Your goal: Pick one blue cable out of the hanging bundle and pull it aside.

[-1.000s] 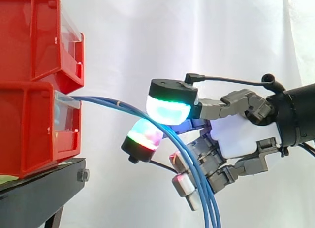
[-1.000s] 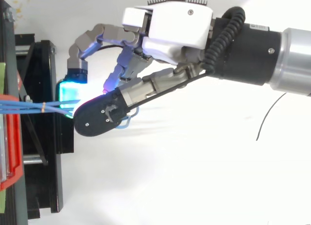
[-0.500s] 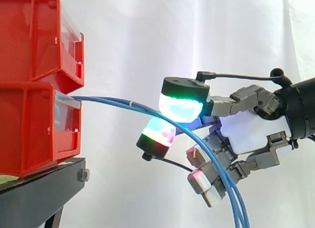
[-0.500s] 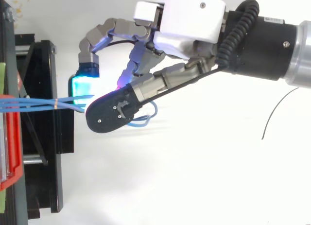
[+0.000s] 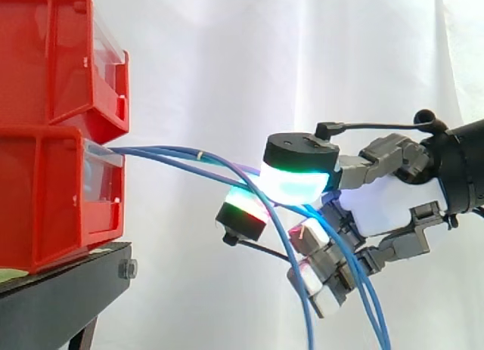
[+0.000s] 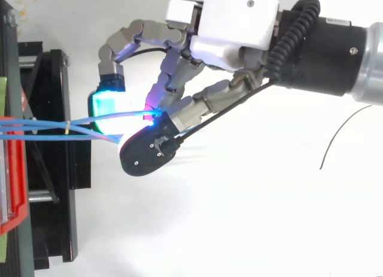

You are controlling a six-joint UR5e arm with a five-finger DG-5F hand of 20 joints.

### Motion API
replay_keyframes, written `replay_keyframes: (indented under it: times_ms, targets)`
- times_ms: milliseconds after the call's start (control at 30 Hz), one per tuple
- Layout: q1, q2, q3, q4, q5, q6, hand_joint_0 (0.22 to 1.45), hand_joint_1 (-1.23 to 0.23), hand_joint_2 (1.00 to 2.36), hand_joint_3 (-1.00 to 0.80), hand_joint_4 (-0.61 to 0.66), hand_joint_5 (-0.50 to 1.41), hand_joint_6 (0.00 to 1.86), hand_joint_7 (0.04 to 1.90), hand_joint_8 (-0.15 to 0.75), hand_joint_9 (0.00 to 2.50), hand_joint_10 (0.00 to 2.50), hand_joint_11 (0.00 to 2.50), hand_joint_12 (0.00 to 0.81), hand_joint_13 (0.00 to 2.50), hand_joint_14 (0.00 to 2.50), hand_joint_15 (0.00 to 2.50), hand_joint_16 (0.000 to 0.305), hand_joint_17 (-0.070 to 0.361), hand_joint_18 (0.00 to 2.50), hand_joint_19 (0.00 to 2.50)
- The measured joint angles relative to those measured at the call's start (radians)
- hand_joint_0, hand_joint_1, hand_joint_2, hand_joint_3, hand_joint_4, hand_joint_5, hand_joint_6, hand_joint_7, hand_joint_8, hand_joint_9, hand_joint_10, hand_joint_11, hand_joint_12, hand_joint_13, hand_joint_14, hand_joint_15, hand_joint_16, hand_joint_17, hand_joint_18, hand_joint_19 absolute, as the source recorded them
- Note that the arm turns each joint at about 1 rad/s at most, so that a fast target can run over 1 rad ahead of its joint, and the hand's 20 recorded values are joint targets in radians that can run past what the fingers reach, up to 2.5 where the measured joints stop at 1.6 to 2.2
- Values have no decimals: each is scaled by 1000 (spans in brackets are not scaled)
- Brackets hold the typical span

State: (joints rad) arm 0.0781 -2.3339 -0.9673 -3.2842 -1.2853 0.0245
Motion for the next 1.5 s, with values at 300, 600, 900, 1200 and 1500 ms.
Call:
replay_keyframes:
  times_ms: [300, 600, 900, 1200, 1500]
  targets:
    - [-5, 0, 0, -2, -13, 0, 468, -711, 1000, -500, -183, -101, 926, 916, 267, 1349, 13, 683, 321, 1056, 22, 738, 40, 90, 819, 602]
    - [-8, 0, 0, -2, -16, 0, 447, -565, 1000, -500, -146, -107, 912, 897, 291, 1383, 15, 690, 360, 1092, 20, 726, 50, 113, 875, 607]
    - [-10, 0, 0, -2, -16, 0, 530, -715, 1002, -455, -159, -112, 909, 930, 278, 1376, 16, 706, 341, 1072, 22, 746, 47, 105, 840, 633]
    - [-11, 0, 0, -3, -15, 0, 565, -802, 1016, -156, -223, -82, 907, 1024, 263, 1485, 18, 708, 326, 1095, 22, 722, 46, 104, 878, 611]
    - [-11, 1, 0, -14, -14, 0, 579, -862, 1021, -18, -240, -60, 910, 1067, 250, 1510, 15, 639, 310, 1111, 22, 715, 44, 98, 904, 583]
